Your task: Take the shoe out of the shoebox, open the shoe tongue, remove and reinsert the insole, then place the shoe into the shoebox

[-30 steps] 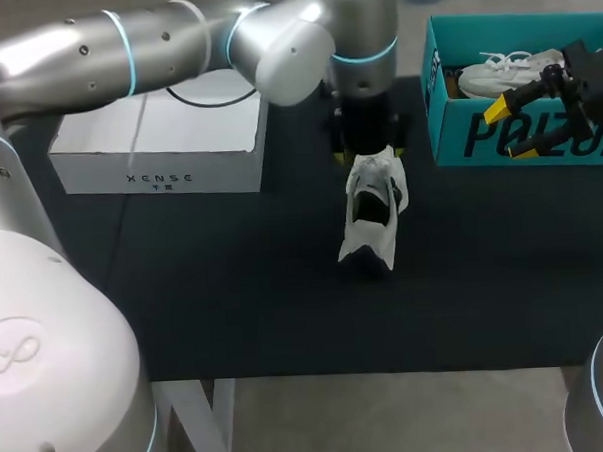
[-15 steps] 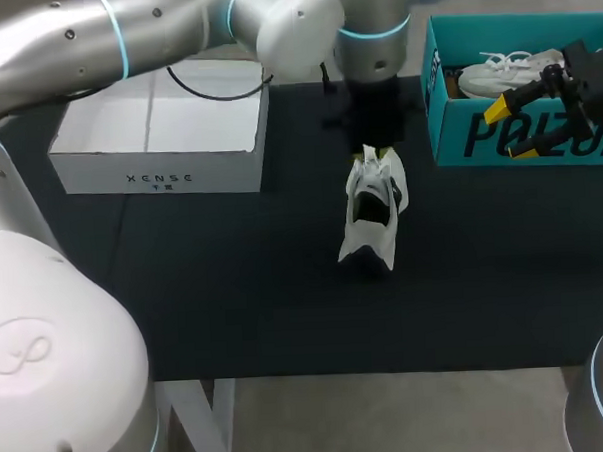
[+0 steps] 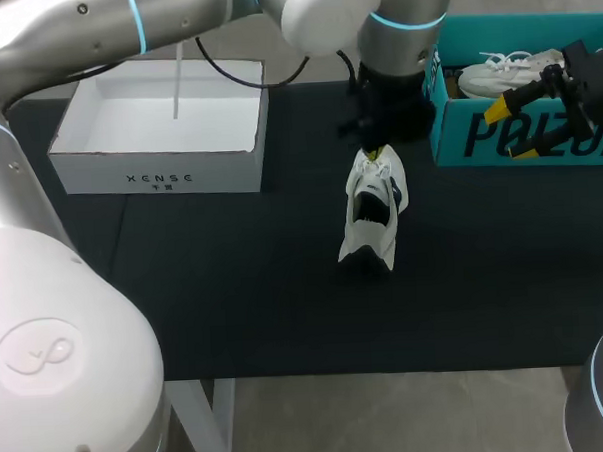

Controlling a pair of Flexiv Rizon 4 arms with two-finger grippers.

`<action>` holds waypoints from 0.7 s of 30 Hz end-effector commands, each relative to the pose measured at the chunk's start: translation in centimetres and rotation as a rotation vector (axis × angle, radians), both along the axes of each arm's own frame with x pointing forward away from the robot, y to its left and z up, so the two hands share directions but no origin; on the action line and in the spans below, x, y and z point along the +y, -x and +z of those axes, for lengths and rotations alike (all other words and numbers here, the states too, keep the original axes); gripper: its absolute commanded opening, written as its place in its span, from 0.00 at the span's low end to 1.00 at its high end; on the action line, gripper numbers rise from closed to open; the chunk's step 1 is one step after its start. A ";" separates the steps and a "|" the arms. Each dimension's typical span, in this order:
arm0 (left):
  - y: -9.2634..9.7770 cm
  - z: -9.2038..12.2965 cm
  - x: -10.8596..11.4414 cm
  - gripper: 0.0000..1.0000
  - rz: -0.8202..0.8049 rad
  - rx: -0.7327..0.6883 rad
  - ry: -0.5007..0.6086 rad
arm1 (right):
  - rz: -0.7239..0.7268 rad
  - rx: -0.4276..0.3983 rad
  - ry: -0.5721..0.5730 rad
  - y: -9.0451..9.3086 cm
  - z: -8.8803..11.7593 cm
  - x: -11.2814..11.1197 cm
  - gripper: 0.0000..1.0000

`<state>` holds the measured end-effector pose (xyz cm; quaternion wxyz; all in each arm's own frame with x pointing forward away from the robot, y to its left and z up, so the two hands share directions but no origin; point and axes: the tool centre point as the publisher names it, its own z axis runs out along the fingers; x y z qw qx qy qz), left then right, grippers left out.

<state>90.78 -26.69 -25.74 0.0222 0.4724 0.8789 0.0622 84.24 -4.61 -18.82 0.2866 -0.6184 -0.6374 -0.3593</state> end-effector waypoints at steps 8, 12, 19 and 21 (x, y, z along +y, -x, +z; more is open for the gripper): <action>5.3 0.9 1.3 0.00 0.316 -0.235 0.132 | 0.001 0.003 0.003 -0.1 -0.1 0.0 1.00; 6.8 0.6 1.9 0.00 0.389 -0.231 0.183 | 0.001 0.003 0.003 -0.1 -0.1 0.0 1.00; 8.3 -1.1 2.1 0.44 0.430 -0.158 0.241 | 0.001 0.003 0.003 -0.1 -0.1 0.0 1.00; 8.7 -1.7 1.9 0.67 0.449 -0.141 0.236 | 0.001 0.003 0.003 -0.1 -0.1 0.0 1.00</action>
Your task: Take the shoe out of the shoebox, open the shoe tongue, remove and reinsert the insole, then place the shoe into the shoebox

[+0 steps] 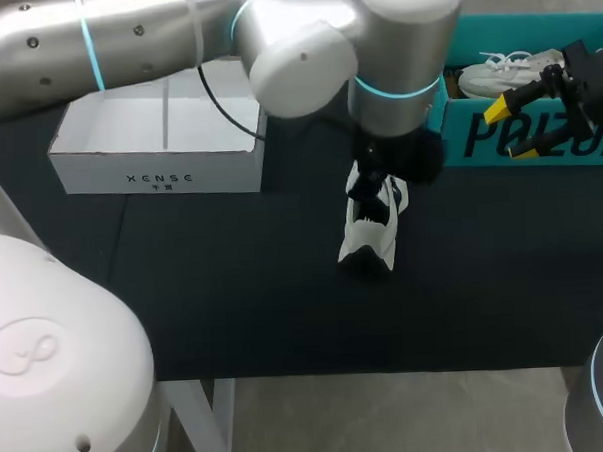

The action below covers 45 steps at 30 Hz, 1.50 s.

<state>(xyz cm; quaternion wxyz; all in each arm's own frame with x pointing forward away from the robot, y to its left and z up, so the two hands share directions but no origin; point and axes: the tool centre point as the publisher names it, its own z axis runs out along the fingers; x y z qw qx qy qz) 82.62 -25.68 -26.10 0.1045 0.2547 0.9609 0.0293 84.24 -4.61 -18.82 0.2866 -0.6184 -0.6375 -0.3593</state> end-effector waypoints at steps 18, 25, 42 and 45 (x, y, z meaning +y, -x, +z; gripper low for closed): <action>1.3 -7.5 0.7 1.00 0.127 0.028 0.051 | 0.001 0.003 0.003 -0.1 -0.1 0.0 1.00; 2.2 -10.5 1.5 1.00 0.168 0.055 0.082 | 0.001 0.003 0.003 -0.1 -0.1 0.0 1.00; 1.2 -15.6 1.2 0.00 0.137 0.127 0.074 | 0.001 0.003 0.003 -0.1 -0.1 0.0 1.00; 1.2 -15.3 1.0 0.00 0.135 0.120 0.068 | 0.001 0.003 0.003 -0.1 -0.1 0.0 1.00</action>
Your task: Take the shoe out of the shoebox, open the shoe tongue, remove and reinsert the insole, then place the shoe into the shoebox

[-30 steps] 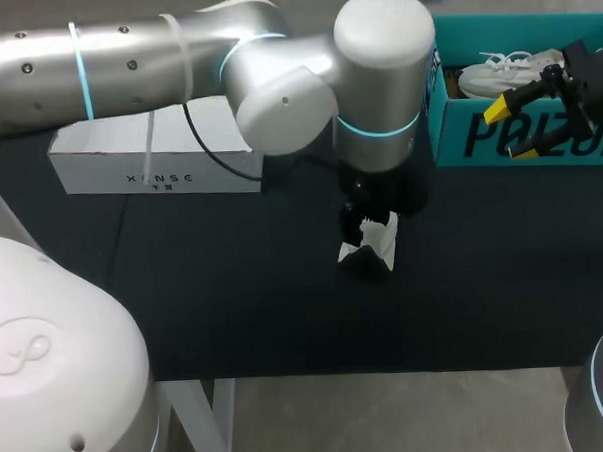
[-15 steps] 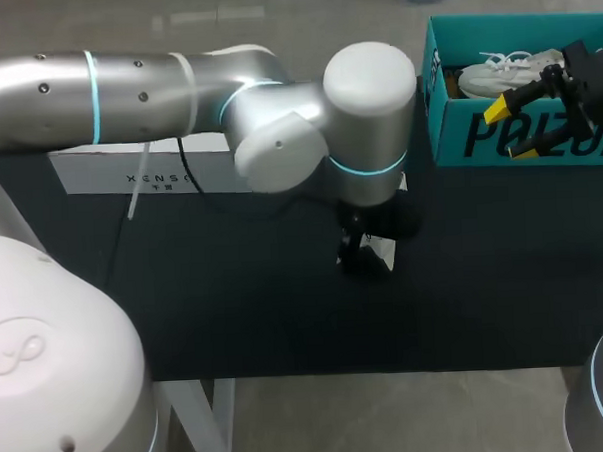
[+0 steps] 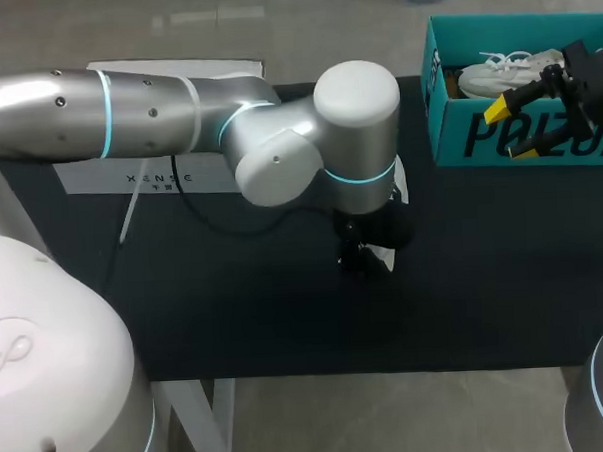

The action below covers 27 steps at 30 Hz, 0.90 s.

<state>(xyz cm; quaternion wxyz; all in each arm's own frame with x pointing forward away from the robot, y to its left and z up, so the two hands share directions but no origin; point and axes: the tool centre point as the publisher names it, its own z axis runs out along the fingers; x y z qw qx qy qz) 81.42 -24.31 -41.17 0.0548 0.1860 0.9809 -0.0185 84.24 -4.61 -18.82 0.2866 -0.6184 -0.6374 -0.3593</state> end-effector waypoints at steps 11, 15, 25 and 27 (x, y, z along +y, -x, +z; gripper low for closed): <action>0.4 3.4 0.5 0.00 0.015 -0.034 -0.006 | 0.001 0.003 0.003 -0.1 -0.1 0.0 1.00; 0.5 6.5 2.2 0.00 -0.026 0.001 -0.019 | 0.001 0.003 0.003 -0.1 -0.1 0.0 1.00; -0.1 15.5 7.7 0.00 -0.731 0.154 -0.078 | 0.001 0.003 0.003 -0.1 -0.1 0.0 1.00; 0.5 17.1 8.6 0.00 -1.024 0.205 -0.091 | 0.001 0.003 0.003 -0.1 -0.1 0.0 1.00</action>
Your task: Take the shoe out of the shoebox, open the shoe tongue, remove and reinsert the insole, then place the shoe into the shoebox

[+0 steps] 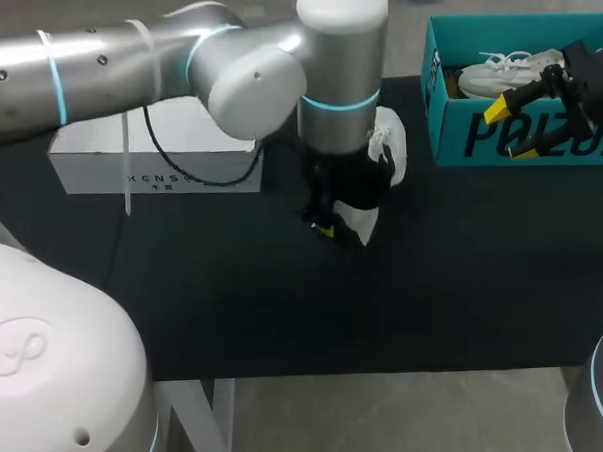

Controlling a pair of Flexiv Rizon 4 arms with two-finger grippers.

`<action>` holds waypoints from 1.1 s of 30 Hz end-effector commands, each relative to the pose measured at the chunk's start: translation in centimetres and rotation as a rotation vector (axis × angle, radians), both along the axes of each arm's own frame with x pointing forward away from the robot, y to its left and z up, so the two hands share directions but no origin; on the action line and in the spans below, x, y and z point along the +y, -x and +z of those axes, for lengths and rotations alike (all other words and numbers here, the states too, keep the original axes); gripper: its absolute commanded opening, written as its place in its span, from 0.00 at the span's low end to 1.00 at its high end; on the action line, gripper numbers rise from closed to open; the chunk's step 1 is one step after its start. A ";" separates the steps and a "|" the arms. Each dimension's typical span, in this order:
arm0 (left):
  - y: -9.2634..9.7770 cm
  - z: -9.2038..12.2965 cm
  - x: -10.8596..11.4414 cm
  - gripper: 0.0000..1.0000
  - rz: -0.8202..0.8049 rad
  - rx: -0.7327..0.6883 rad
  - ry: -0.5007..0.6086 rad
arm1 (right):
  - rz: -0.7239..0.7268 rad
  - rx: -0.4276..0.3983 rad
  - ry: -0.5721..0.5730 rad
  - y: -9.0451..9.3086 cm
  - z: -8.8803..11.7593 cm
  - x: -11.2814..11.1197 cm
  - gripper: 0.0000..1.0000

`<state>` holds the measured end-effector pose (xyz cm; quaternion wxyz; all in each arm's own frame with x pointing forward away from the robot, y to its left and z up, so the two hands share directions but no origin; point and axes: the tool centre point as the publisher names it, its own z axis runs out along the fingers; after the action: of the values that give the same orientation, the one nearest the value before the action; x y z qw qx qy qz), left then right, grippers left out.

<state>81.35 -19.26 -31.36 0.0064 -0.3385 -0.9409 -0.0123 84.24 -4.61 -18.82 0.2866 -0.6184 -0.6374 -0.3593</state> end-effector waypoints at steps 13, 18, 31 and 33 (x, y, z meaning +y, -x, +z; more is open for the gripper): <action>0.4 7.3 3.5 0.00 -0.702 0.145 0.018 | 0.001 0.003 0.003 -0.1 -0.1 0.0 1.00; 0.4 7.3 3.5 0.00 -0.702 0.145 0.018 | 0.001 0.003 0.003 -0.1 -0.1 0.0 1.00; -2.9 11.7 19.5 0.00 -0.940 0.014 0.061 | 0.001 0.003 0.003 -0.1 -0.1 0.0 1.00; -2.9 11.7 19.5 0.00 -0.940 0.014 0.061 | 0.001 0.003 0.003 -0.1 -0.1 0.0 1.00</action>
<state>85.02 -5.73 -20.49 0.0481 -0.7251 -0.6868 -0.0144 84.24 -4.62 -18.83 0.2865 -0.6185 -0.6374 -0.3593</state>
